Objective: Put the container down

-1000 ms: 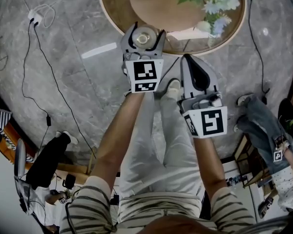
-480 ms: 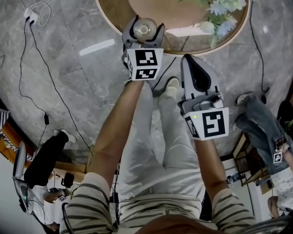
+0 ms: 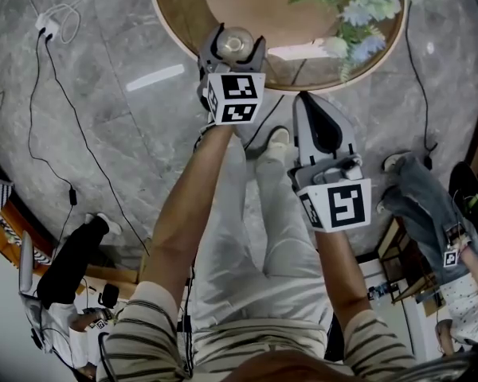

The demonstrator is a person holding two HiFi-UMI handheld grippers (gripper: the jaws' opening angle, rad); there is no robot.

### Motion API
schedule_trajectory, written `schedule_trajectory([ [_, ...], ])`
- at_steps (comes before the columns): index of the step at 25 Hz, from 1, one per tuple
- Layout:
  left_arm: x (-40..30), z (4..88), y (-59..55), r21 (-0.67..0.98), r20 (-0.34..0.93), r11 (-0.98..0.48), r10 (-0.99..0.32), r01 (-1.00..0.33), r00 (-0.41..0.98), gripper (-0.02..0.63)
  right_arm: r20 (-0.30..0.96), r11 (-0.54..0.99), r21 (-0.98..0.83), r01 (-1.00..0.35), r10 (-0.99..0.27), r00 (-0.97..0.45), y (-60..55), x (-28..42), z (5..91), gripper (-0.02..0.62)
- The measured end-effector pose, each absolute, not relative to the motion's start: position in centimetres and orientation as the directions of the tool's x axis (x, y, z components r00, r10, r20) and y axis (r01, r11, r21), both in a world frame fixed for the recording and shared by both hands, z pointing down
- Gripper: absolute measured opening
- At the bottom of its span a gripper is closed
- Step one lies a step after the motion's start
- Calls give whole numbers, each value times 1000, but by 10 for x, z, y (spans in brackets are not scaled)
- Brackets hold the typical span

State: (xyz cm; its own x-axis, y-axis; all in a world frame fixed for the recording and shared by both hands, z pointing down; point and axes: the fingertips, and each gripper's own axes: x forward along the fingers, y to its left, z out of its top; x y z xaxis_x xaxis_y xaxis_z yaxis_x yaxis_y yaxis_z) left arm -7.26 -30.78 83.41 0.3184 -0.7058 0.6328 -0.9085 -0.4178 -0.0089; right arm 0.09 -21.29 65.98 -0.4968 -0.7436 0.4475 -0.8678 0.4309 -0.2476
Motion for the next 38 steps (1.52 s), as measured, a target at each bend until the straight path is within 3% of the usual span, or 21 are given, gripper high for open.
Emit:
schedule_trajectory([
  [29, -87, 756, -292, 50, 584, -374, -741, -926, 331, 368, 398, 441, -238, -865, -768, -501, -211, -8, 602, 8],
  [38, -92, 681, -269, 65, 539, -341, -779, -938, 321, 293, 374, 437, -225, -871, -787, -492, -194, -2, 558, 8],
])
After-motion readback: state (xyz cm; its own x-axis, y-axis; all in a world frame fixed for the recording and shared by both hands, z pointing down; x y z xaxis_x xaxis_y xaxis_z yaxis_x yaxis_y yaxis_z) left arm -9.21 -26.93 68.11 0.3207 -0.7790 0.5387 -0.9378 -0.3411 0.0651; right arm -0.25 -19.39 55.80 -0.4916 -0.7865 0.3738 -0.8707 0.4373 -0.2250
